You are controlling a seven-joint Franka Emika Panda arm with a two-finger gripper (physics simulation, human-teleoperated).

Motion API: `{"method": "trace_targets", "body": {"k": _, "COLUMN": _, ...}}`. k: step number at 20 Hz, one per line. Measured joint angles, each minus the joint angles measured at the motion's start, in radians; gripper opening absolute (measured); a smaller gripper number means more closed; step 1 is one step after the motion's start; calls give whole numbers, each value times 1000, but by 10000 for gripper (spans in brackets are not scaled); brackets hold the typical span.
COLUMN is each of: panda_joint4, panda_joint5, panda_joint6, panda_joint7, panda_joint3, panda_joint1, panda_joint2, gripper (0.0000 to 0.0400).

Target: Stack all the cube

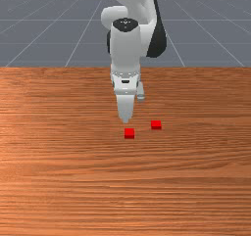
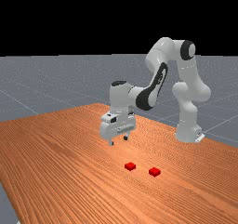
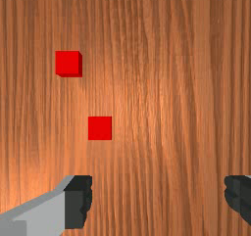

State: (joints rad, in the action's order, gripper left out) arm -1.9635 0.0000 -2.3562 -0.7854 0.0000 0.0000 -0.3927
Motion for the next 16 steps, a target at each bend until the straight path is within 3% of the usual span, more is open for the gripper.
{"method": "trace_targets", "body": {"k": 1, "panda_joint4": 0, "panda_joint5": 0, "panda_joint6": 0, "panda_joint7": 0, "panda_joint3": 0, "panda_joint1": 0, "panda_joint2": 0, "gripper": 243}}
{"method": "trace_targets", "body": {"k": 2, "panda_joint4": 0, "panda_joint5": 0, "panda_joint6": 0, "panda_joint7": 0, "panda_joint3": 0, "panda_joint1": 0, "panda_joint2": 0, "gripper": 148}}
{"method": "trace_targets", "body": {"k": 3, "panda_joint4": 0, "panda_joint5": 0, "panda_joint6": 0, "panda_joint7": 0, "panda_joint3": 0, "panda_joint1": 0, "panda_joint2": 0, "gripper": 90}}
{"method": "trace_targets", "body": {"k": 5, "panda_joint4": 0, "panda_joint5": 0, "panda_joint6": 0, "panda_joint7": 0, "panda_joint3": 0, "panda_joint1": 0, "panda_joint2": 0, "gripper": 33}}
{"method": "trace_targets", "body": {"k": 6, "panda_joint4": 93, "panda_joint5": 0, "panda_joint6": 78, "panda_joint7": 0, "panda_joint3": 0, "panda_joint1": 1, "panda_joint2": -51, "gripper": 177}}
{"method": "trace_targets", "body": {"k": 7, "panda_joint4": 138, "panda_joint5": 0, "panda_joint6": 88, "panda_joint7": 0, "panda_joint3": 0, "panda_joint1": 1, "panda_joint2": -79, "gripper": 265}}
{"method": "trace_targets", "body": {"k": 8, "panda_joint4": 186, "panda_joint5": -31, "panda_joint6": 79, "panda_joint7": 26, "panda_joint3": -15, "panda_joint1": 16, "panda_joint2": -111, "gripper": 318}}
{"method": "trace_targets", "body": {"k": 11, "panda_joint4": 254, "panda_joint5": -52, "panda_joint6": 109, "panda_joint7": 72, "panda_joint3": -23, "panda_joint1": 43, "panda_joint2": -153, "gripper": 382}}
{"method": "trace_targets", "body": {"k": 13, "panda_joint4": 141, "panda_joint5": -18, "panda_joint6": -2, "panda_joint7": 45, "panda_joint3": -1, "panda_joint1": 32, "panda_joint2": -80, "gripper": 393}}
{"method": "trace_targets", "body": {"k": 15, "panda_joint4": 138, "panda_joint5": -17, "panda_joint6": 30, "panda_joint7": 44, "panda_joint3": 0, "panda_joint1": 32, "panda_joint2": -47, "gripper": 398}}
{"method": "trace_targets", "body": {"k": 16, "panda_joint4": 197, "panda_joint5": -11, "panda_joint6": 129, "panda_joint7": 80, "panda_joint3": -5, "panda_joint1": 37, "panda_joint2": -61, "gripper": 399}}
